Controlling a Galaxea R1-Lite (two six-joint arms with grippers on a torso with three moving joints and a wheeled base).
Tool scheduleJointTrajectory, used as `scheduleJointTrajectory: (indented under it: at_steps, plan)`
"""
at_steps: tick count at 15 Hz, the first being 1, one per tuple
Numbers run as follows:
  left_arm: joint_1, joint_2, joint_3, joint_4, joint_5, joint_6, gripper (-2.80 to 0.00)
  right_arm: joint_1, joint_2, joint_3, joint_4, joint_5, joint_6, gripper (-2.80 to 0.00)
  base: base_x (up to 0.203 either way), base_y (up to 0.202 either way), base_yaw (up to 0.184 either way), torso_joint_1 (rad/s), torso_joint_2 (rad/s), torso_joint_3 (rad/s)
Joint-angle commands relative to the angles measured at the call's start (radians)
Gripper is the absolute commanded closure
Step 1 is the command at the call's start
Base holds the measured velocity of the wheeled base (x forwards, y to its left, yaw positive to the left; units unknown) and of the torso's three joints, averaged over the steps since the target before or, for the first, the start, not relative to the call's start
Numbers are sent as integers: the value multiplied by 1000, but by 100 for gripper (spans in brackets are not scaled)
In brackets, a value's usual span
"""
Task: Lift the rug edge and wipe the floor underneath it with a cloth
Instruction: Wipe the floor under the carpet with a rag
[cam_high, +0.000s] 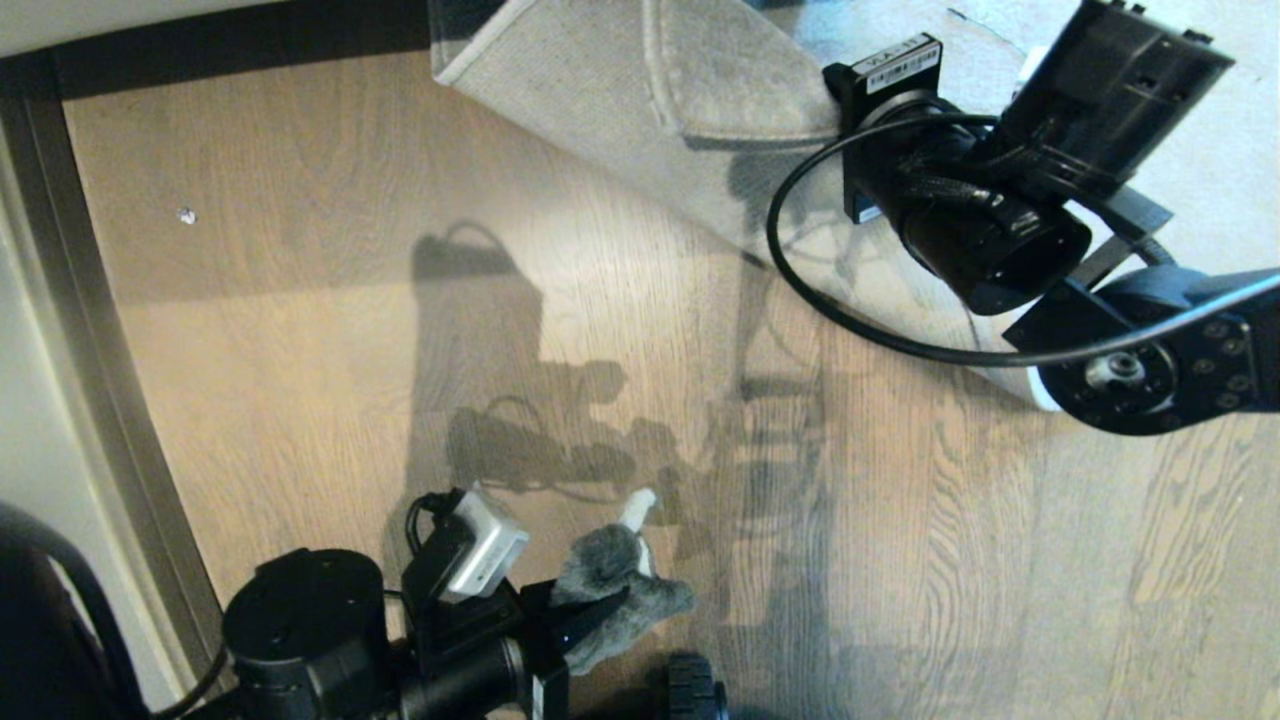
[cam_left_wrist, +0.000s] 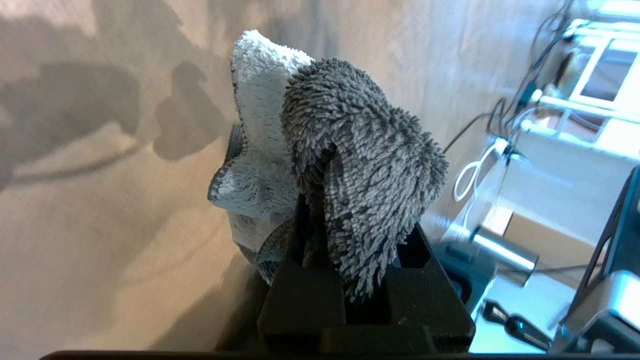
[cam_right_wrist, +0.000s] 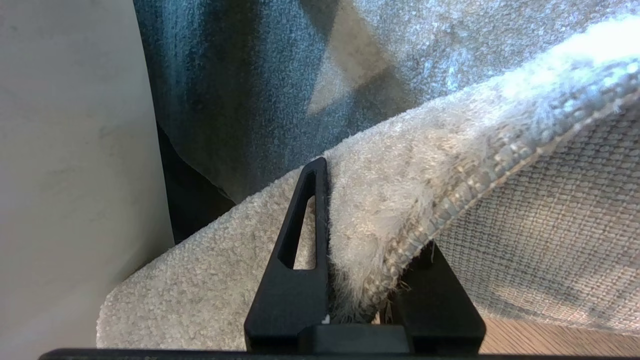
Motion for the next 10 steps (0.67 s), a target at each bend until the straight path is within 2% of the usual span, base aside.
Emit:
scheduleJointTrajectory:
  at_steps: [1,4,6,8,10]
  plan:
    - [-22,42,-70,-48,8,-1,0,0,-2,0,-7,-2,6,0,0,0,0,0,0,0]
    - [-21,76,-159,-49,76,-40,0,-7,0,-1,-8,-3,5,0,0,0,0,0,0,0]
    - [-13,84,-185,-49,85,-51,0,-7,0,-1,-8,-4,5,0,0,0,0,0,0,0]
    - [16,86,-208,-49,98,-52,0,-8,-2,0,-8,-4,5,0,0,0,0,0,0,0]
    - [75,92,-227,-49,104,-53,0,-10,-2,0,-8,-4,5,0,0,0,0,0,0,0]
